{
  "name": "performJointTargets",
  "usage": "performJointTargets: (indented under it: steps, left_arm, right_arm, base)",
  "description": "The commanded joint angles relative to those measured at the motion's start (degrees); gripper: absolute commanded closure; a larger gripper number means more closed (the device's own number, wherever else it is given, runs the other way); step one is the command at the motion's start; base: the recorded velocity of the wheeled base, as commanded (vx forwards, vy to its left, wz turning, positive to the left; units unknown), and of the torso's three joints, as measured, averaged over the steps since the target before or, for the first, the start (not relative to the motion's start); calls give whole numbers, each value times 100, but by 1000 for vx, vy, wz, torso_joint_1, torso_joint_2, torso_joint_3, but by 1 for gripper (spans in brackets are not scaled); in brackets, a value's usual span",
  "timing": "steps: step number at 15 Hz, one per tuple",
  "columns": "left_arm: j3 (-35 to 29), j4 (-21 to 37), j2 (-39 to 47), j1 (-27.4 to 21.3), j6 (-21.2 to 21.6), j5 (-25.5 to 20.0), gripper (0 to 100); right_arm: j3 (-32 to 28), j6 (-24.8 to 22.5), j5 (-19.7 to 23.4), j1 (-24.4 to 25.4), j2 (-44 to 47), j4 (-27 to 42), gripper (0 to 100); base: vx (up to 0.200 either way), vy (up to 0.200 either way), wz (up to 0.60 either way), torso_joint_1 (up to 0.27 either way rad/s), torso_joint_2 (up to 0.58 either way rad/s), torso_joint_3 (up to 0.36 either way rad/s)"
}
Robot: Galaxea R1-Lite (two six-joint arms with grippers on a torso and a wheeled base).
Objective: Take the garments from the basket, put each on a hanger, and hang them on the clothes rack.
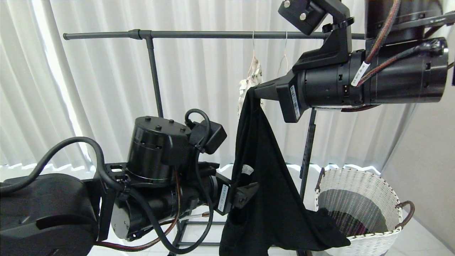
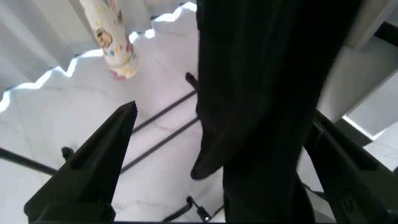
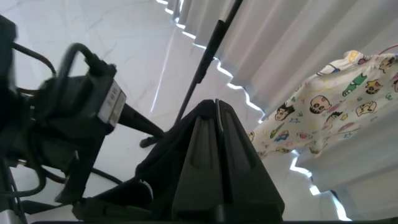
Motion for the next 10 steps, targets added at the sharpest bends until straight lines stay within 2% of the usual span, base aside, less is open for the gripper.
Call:
performJointTargets:
  steps: [1, 6, 10]
  left_arm:
    - [113, -6, -273, -9, -138, 4, 0]
    - [517, -6, -1072, -71, -146, -14, 0]
    - [790, -6, -844, 52, -103, 83, 0]
  right_arm:
    - [4, -7, -1, 0, -27, 4, 100]
    - [75, -16, -1, 0, -36, 4, 100]
    - [83, -16, -1, 53, -124, 4, 100]
  base:
    - [0, 0, 0, 0, 0, 0]
    - [0, 0, 0, 0, 0, 0]
    - [0, 0, 0, 0, 0, 0]
